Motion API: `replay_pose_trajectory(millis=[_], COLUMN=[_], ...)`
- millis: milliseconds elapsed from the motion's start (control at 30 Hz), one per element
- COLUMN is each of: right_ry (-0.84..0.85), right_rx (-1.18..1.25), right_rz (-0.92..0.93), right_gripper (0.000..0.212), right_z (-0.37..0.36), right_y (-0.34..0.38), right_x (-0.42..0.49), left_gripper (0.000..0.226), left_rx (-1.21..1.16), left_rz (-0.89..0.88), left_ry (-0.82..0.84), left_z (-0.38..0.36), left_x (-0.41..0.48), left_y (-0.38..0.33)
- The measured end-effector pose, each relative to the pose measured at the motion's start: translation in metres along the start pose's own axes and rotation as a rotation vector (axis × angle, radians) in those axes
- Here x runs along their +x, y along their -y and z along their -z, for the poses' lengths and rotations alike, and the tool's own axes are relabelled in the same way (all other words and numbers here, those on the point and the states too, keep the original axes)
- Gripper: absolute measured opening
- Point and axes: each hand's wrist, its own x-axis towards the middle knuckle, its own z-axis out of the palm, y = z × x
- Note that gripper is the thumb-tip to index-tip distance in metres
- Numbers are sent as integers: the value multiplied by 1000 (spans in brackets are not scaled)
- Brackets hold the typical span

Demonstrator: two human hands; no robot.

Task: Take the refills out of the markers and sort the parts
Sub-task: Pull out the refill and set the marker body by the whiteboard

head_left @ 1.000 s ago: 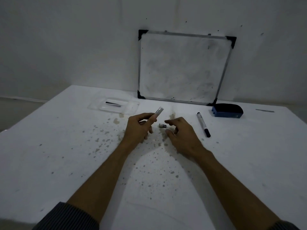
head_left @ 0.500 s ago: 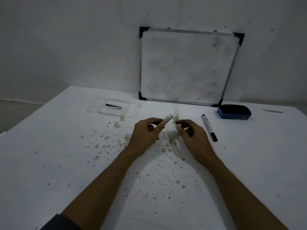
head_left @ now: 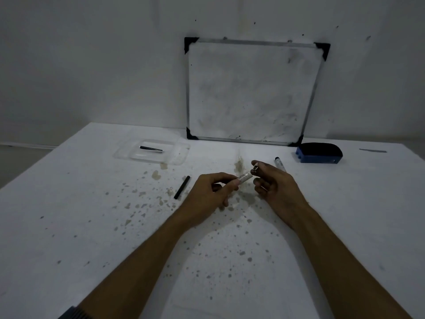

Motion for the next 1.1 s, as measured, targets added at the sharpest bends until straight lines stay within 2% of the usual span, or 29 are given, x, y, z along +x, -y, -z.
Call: replay_pose_trajectory(millis=[333,500,567,700,867,1100], right_ry=[-2,-25,-33,-42,-10,4], right_rx=[-151,-116,-131,-374,-365,-375], right_rz=[40,88,132,304,319,331], right_gripper=[26,22,21,25,28,26], right_z=[-1,-7,-9,-11,-12,-13], right_y=[-2,-7,-8,-9,-8,-12], right_x=[-1,-1,-2,-6,-7,-6], left_gripper=[21,21,22,23,19,40], left_rx=[-41,-34,-26,23,11,-41], left_rz=[-13,-7,-7,-2,10,40], left_ry=[-6,-13,-22,-48,-52,-15], left_z=[1,2,2,1,2,7], left_x=[0,2,1,2,0,-5], left_y=[0,4,4,4,-2,-4])
